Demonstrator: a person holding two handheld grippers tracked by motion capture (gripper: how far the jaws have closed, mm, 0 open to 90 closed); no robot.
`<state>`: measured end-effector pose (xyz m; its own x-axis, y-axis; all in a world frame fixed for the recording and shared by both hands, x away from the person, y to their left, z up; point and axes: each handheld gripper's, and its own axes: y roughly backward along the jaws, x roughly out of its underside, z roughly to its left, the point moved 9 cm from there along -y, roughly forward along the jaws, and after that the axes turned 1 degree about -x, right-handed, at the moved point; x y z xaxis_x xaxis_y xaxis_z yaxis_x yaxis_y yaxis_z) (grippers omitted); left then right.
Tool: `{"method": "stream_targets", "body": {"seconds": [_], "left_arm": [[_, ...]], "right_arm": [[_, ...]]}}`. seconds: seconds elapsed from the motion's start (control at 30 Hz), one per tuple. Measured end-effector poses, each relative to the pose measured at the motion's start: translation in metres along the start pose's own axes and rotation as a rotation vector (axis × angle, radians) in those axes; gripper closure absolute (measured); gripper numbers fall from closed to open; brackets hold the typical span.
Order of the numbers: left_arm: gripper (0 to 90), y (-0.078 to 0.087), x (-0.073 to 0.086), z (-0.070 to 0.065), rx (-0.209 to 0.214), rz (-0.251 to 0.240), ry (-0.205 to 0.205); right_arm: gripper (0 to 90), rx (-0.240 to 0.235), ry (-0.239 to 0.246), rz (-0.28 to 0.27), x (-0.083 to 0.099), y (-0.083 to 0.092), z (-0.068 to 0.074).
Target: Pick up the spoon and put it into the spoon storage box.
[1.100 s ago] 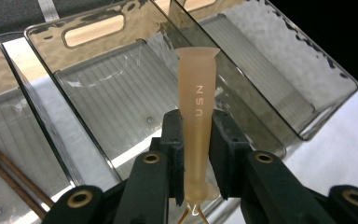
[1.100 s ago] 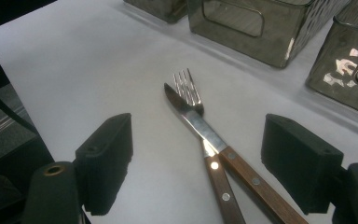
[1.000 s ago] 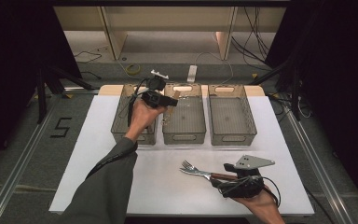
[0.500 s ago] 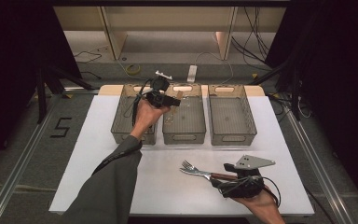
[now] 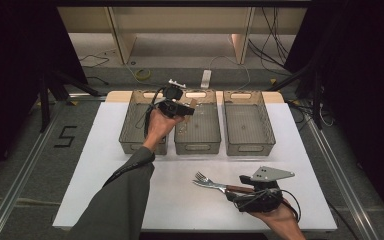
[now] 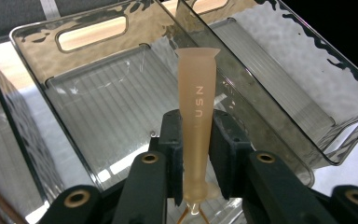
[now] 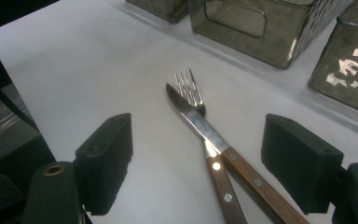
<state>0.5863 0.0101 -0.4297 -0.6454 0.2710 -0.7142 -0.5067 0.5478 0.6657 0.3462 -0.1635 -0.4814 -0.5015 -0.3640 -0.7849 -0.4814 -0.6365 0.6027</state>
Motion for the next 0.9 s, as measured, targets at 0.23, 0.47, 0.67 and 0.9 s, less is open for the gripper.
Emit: {"method": "stream_targets", "body": {"seconds": [0.23, 0.47, 0.67, 0.9], "left_arm": [[43.7, 0.001, -0.002, -0.002, 0.03, -0.002, 0.035], [29.6, 0.011, -0.004, -0.005, 0.029, 0.008, 0.024], [22.3, 0.024, -0.001, -0.005, 0.045, 0.009, 0.026], [19.0, 0.037, 0.004, -0.009, 0.064, -0.012, 0.03]], "right_arm": [[25.7, -0.002, -0.003, -0.001, 0.0, 0.001, 0.0], [25.7, -0.001, -0.006, 0.002, 0.0, 0.0, 0.0], [25.7, -0.001, -0.004, 0.003, 0.0, 0.0, 0.0], [25.7, 0.002, -0.007, 0.001, 0.0, -0.001, -0.001]]}}
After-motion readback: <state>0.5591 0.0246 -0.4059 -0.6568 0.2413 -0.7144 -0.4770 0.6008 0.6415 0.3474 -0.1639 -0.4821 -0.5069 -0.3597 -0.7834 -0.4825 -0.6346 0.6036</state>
